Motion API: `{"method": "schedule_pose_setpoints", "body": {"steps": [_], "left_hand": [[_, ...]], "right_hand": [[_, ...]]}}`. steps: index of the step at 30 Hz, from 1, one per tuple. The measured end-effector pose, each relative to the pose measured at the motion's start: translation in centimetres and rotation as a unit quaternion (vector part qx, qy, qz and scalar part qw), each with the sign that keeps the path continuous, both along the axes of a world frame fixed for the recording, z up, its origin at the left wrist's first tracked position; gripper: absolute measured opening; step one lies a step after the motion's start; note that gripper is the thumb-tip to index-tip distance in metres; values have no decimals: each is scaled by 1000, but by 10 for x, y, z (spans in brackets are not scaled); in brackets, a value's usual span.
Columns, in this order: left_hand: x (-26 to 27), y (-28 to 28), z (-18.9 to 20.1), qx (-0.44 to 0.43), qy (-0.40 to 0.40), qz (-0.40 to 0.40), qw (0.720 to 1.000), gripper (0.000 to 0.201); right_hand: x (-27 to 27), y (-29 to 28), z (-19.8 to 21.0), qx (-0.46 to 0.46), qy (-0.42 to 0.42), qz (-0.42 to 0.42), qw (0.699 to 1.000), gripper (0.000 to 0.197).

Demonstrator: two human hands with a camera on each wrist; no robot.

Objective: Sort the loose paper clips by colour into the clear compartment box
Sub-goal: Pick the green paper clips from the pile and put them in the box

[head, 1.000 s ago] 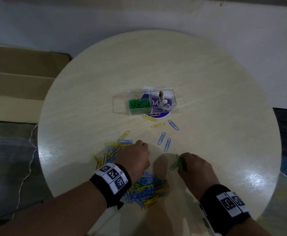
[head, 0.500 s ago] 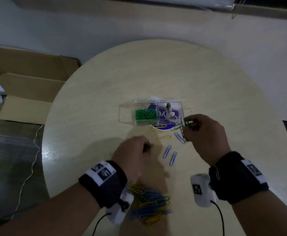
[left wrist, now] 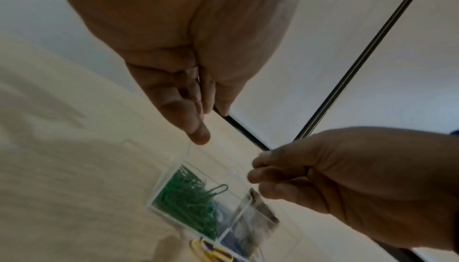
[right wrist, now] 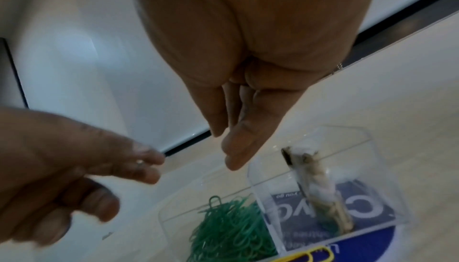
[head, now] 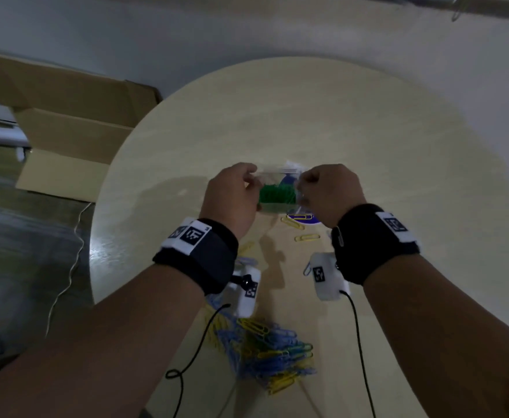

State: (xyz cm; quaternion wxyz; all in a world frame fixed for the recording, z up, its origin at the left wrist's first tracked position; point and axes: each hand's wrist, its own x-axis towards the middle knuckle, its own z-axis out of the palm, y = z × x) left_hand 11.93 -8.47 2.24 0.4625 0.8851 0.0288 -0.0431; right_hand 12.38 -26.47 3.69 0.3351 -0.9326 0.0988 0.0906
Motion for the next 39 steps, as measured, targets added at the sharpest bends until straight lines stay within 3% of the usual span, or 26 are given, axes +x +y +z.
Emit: {"method": "schedule_pose_setpoints", "body": {"steps": [2,6,10,13,16,20,24,27,30,32,37,39], "left_hand": [[-25,12,7,10,-1,-15,1000,23],[-102,50,2,128,-18,-167,977,21],[-188,76,-25,229,-43,-328,915,27],[-225,84,-39,287,-36,-363,886,43],[-228,87,-43,310,-27,-355,882,55],[-212,88,-45,276,-32,-317,907,47],[-198,85,-37,211,-119,-222,945,30],[-192,79,-37,235,-136,-243,931,30],[-187,76,-46,285,-89,-330,896,43],[-180,79,-47,308,-66,-336,888,48],[-169,83,-40,294,-91,-258,916,38],[-176,75,-39,285,-132,-289,904,37]], "right_hand": [[-21,-10,6,7,-25,-12,1000,17],[-117,-16,3,22,-92,8,995,15],[-229,6,-28,2,-112,216,970,27],[-271,15,-52,-86,-47,331,938,48],[-269,11,-61,-137,-10,316,939,62],[-252,-1,-64,-116,-25,240,963,66],[-249,-12,-52,-81,-104,153,979,47],[-262,-4,-51,-75,-127,168,975,40],[-279,12,-58,-128,-53,272,952,53],[-285,12,-62,-153,-13,294,944,57],[-264,-7,-61,-48,-86,225,969,37],[-242,-16,-62,-55,-123,182,974,35]]}}
